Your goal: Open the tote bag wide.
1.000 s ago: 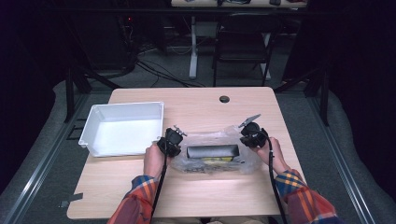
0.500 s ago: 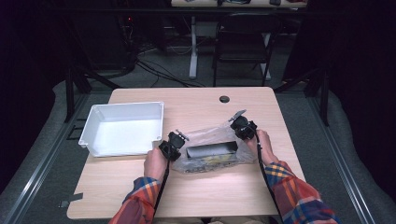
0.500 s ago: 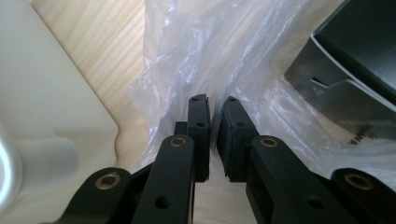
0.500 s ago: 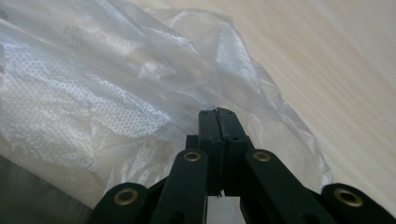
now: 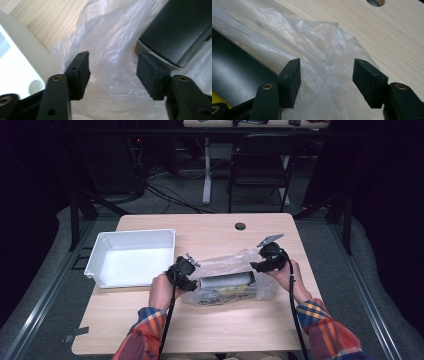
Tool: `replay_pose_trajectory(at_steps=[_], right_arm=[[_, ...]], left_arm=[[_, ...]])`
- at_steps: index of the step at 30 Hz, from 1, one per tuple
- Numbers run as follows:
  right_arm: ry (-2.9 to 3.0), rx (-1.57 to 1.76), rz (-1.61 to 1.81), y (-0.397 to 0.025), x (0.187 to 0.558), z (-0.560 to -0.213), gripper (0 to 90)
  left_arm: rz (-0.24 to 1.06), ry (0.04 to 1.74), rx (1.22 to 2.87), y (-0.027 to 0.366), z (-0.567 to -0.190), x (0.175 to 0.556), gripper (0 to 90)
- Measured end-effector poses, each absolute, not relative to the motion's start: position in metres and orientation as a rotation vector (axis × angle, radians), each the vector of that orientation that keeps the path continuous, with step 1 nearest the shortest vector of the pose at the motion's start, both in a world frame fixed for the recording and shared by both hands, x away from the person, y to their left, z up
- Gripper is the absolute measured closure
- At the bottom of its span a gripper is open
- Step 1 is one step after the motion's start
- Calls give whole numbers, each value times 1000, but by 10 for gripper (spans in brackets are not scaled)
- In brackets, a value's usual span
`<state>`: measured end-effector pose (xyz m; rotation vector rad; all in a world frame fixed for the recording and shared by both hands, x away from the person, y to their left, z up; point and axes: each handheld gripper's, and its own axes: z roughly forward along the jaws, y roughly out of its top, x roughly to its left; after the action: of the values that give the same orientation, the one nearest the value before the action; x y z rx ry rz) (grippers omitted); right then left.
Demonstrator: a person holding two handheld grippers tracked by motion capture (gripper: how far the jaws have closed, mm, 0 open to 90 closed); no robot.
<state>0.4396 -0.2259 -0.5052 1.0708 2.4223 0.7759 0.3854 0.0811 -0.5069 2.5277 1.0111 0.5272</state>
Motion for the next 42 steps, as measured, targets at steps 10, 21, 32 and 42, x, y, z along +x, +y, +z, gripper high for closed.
replay_pose_trajectory(at_steps=[10, 21, 32, 42], right_arm=[[2590, 828, 960, -219, 383, -480, 421], [2719, 598, 797, -191, 352, -518, 779], [2808, 568, 782, -199, 338, -527, 900], [2840, 585, 804, -208, 336, -526, 900]], left_arm=[[447, 848, 2512, 70, -495, 379, 385], [297, 707, 2490, 70, -501, 391, 405], [261, 614, 2517, 62, -510, 396, 402], [204, 546, 2515, 59, -512, 398, 400]])
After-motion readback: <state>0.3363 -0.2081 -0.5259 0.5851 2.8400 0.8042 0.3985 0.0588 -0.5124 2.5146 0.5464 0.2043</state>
